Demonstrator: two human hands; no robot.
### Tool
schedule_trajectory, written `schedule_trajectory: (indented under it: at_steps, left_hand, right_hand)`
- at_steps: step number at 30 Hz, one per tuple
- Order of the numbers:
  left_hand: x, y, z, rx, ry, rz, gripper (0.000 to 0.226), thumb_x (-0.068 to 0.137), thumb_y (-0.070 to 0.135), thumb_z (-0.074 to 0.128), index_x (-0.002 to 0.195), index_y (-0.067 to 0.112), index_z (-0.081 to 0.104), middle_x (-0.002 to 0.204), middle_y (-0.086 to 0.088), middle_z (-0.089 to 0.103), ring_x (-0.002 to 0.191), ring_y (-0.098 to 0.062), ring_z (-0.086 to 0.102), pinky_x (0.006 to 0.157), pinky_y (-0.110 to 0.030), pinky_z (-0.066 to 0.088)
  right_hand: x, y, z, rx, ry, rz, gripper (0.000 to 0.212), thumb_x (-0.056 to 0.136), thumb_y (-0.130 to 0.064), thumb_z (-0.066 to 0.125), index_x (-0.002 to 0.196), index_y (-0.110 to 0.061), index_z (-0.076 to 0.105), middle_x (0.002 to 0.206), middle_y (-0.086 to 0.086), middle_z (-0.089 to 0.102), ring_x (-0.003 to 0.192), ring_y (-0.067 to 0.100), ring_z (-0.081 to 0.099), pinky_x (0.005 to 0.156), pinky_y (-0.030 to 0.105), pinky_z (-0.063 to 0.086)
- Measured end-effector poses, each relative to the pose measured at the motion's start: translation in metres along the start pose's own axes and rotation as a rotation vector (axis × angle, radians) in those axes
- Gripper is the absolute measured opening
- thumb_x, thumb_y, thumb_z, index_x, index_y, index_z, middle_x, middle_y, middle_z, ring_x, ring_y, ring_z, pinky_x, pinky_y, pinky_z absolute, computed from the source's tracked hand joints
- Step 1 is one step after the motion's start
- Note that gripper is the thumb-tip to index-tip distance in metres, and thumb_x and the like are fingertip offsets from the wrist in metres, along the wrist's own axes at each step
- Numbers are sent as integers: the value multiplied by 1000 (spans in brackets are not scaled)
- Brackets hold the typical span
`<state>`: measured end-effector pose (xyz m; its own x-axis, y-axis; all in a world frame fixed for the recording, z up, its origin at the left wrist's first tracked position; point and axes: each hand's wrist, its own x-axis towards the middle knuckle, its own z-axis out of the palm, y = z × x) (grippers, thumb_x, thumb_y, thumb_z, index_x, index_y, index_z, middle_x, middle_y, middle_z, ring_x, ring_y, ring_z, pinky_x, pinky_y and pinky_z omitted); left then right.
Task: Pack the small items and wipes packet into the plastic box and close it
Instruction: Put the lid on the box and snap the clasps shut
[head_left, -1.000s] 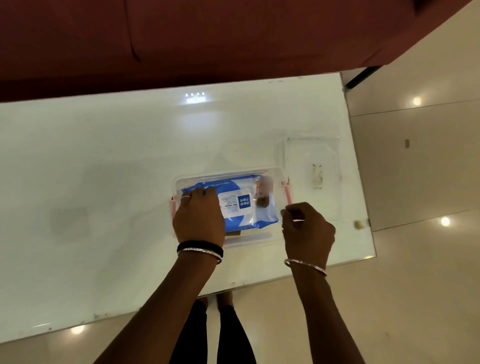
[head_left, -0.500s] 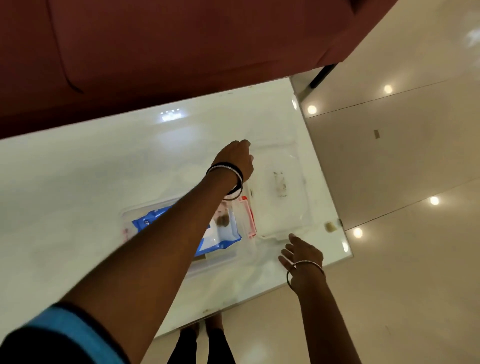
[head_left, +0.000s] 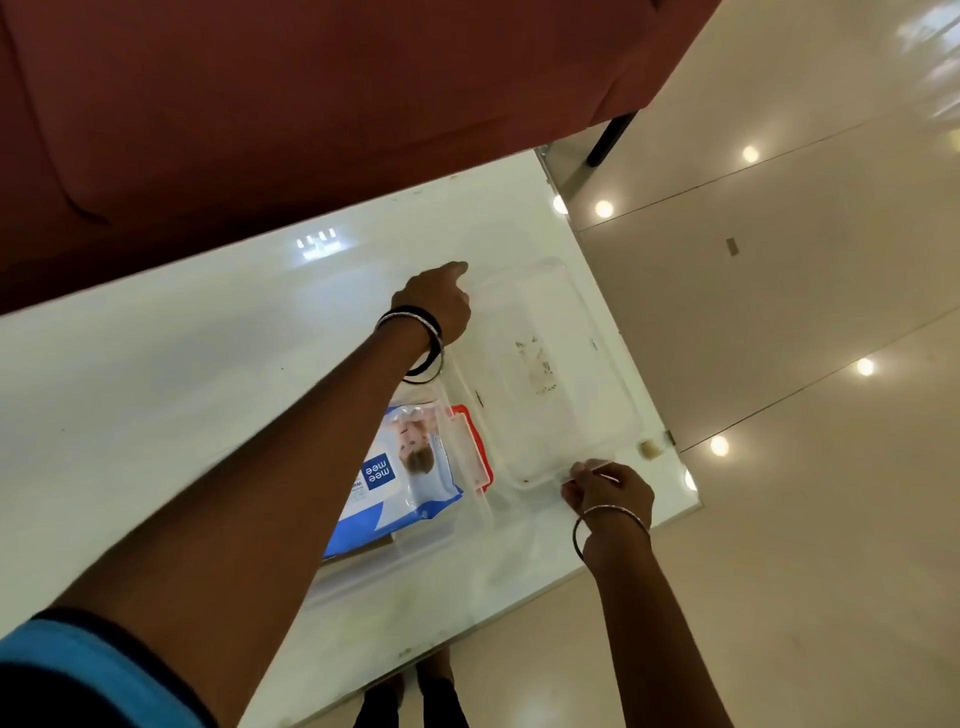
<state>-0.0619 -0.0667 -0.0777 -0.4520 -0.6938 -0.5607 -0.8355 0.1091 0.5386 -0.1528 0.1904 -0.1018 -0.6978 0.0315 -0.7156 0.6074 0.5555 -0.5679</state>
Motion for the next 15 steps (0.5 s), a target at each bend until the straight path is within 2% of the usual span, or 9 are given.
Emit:
schedule_trajectory:
  at_steps: [2, 5, 8, 10, 12, 14, 15]
  left_hand:
    - [-12, -5, -12, -85, 69, 32, 46, 97, 34, 42, 143, 27, 42, 140, -6, 51, 131, -27, 44, 111, -39, 34]
    - [-40, -16, -28, -258, 195, 67, 40, 94, 49, 43, 126, 30, 58, 125, -2, 60, 119, -22, 54, 105, -40, 41]
    - [-75, -32, -42, -619, 256, 53, 34, 93, 53, 42, 105, 34, 68, 117, 1, 66, 115, -21, 59, 105, -44, 43]
    - [-102, -46, -50, -833, 264, -12, 33, 94, 54, 39, 102, 38, 66, 119, 4, 66, 118, -20, 59, 106, -45, 43]
    - [-128, -61, -52, -1032, 267, -72, 36, 96, 51, 40, 108, 30, 67, 122, 4, 66, 120, -18, 58, 103, -40, 46]
    - [-155, -76, -52, -1227, 283, -111, 32, 95, 42, 49, 107, 21, 69, 118, 1, 69, 116, -18, 61, 97, -38, 49]
    - [-168, -84, -50, -1293, 297, -111, 26, 94, 32, 54, 109, 19, 70, 118, 0, 70, 115, -18, 62, 96, -37, 50]
  right_hand:
    - [-10, -9, -6, 19, -4, -144, 10, 83, 3, 71, 92, -1, 67, 73, 11, 67, 64, 29, 68, 70, 35, 59]
    - [-26, -24, -12, 26, 5, -366, 16, 78, -3, 75, 84, -16, 67, 81, 9, 73, 80, 34, 74, 88, 42, 57]
    - [-40, -39, -16, 149, -39, -483, 19, 74, -1, 77, 89, -7, 67, 82, 7, 71, 81, 27, 70, 88, 42, 55]
    - [-51, -46, -14, 217, -115, -505, 19, 76, 4, 75, 92, -3, 68, 79, 1, 73, 81, 20, 68, 86, 37, 55]
    - [-63, -51, -12, 315, -234, -481, 24, 81, 12, 65, 103, 3, 69, 90, 6, 75, 95, 24, 70, 91, 33, 57]
    - [-81, -54, -11, 392, -350, -422, 30, 86, 15, 49, 108, 8, 68, 100, 12, 74, 105, 28, 68, 91, 28, 57]
    - [-89, -54, -10, 440, -407, -379, 32, 88, 12, 44, 105, 5, 70, 101, 11, 74, 105, 26, 67, 90, 26, 58]
